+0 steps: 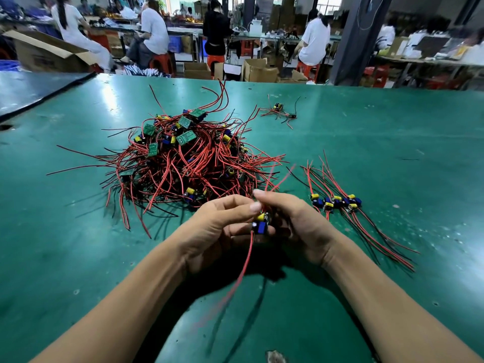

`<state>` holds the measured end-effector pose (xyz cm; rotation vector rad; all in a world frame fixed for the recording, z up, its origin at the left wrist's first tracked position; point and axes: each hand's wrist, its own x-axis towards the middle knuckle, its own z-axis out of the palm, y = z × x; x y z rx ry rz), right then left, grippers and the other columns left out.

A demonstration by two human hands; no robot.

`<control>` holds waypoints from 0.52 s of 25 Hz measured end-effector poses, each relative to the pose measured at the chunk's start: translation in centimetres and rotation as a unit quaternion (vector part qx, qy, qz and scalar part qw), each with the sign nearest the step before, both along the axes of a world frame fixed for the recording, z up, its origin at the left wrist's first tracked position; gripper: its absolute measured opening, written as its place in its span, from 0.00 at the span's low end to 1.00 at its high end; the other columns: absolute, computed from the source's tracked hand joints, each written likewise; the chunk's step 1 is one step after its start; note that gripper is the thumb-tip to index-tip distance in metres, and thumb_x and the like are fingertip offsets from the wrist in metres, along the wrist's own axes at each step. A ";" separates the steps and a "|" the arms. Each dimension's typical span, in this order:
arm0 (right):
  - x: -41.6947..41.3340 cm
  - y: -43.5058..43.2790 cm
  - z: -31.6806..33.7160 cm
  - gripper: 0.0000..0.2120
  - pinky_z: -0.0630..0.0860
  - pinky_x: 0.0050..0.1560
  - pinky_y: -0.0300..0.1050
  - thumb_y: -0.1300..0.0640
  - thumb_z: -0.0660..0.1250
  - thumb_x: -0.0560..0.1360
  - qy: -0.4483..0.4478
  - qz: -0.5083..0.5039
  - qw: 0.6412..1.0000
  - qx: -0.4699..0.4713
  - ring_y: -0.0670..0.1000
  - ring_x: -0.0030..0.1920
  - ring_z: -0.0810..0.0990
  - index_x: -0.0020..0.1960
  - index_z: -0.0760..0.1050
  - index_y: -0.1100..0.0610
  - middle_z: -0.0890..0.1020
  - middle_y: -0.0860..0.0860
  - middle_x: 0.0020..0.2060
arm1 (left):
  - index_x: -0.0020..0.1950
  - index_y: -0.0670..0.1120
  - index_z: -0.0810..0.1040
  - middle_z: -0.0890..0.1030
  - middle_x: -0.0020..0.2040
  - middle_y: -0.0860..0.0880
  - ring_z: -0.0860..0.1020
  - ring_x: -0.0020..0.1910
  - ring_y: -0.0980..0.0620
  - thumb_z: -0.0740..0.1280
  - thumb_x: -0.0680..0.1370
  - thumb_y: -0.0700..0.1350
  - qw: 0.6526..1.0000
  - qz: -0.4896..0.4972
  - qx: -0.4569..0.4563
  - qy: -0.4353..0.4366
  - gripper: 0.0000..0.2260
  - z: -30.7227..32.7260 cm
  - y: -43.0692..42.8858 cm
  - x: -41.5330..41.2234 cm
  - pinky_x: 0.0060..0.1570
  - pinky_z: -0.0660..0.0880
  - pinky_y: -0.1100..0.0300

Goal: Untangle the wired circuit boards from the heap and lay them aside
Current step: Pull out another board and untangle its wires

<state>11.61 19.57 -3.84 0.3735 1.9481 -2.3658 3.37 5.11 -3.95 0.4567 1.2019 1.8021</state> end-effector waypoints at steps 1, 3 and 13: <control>-0.2 0.0 -0.2 0.13 0.71 0.41 0.45 0.42 0.72 0.73 0.001 -0.013 1.000 0.022 0.54 0.36 0.78 0.44 0.80 0.52 0.79 0.54 0.37 | 0.41 0.44 0.80 0.84 0.43 0.40 0.85 0.37 0.45 0.73 0.69 0.40 1.000 0.017 -0.009 0.010 0.04 -0.2 0.1 0.0 0.39 0.82 0.57; -0.4 0.3 -0.5 0.15 0.74 0.36 0.41 0.41 0.74 0.72 0.008 -0.047 0.997 0.068 0.52 0.34 0.78 0.44 0.77 0.52 0.78 0.54 0.35 | 0.40 0.44 0.79 0.84 0.42 0.41 0.84 0.36 0.47 0.74 0.67 0.38 0.998 0.043 -0.027 0.034 0.07 -0.7 0.2 -0.2 0.40 0.81 0.58; -0.6 0.2 -0.7 0.13 0.76 0.25 0.39 0.50 0.66 0.81 0.061 -0.071 0.990 0.110 0.48 0.27 0.79 0.50 0.84 0.58 0.83 0.53 0.32 | 0.46 0.37 0.82 0.83 0.37 0.40 0.83 0.30 0.47 0.69 0.75 0.33 0.990 0.028 -0.100 0.091 0.03 -0.5 0.2 0.4 0.29 0.77 0.64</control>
